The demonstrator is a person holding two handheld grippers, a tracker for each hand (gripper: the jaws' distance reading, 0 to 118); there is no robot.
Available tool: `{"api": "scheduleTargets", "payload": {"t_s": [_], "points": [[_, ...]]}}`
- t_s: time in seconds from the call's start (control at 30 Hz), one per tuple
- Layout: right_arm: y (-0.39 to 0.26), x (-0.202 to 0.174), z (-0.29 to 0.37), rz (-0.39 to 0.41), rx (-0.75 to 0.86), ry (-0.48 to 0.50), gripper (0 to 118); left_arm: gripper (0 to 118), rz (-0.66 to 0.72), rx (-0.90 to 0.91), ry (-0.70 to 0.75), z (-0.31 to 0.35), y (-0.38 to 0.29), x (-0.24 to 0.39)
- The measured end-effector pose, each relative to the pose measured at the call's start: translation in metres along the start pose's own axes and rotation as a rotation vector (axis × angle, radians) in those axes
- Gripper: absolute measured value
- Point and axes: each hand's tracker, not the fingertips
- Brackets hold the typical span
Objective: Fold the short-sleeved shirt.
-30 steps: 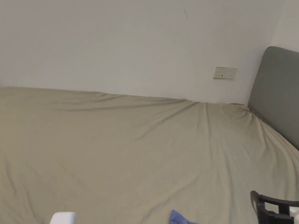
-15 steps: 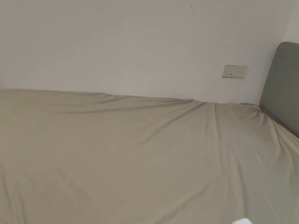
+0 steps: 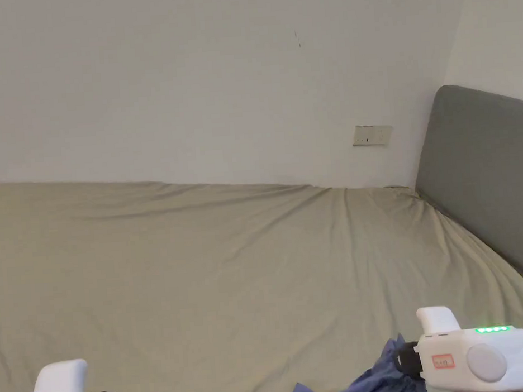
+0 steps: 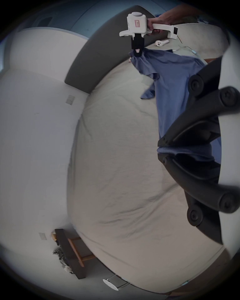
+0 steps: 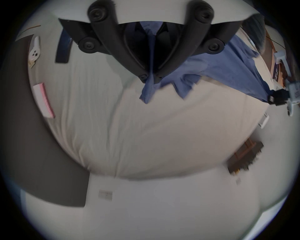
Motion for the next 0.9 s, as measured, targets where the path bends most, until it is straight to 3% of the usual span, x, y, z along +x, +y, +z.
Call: {"api": "scheduleTargets", "payload": {"t_s": [0.47, 0.63, 0.9], "points": [[0.146, -0.036, 0.305, -0.022, 0.529, 0.068, 4, 5, -0.061, 0.502, -0.017, 0.238, 0.193, -0.018], [0.202, -0.031, 0.342, -0.020, 0.554, 0.082, 4, 5, -0.114, 0.595, 0.018, 0.280, 0.256, -0.014], [0.247, -0.034, 0.343, -0.026, 0.578, 0.086, 4, 5, -0.091, 0.587, 0.039, 0.279, 0.300, -0.016]]}}
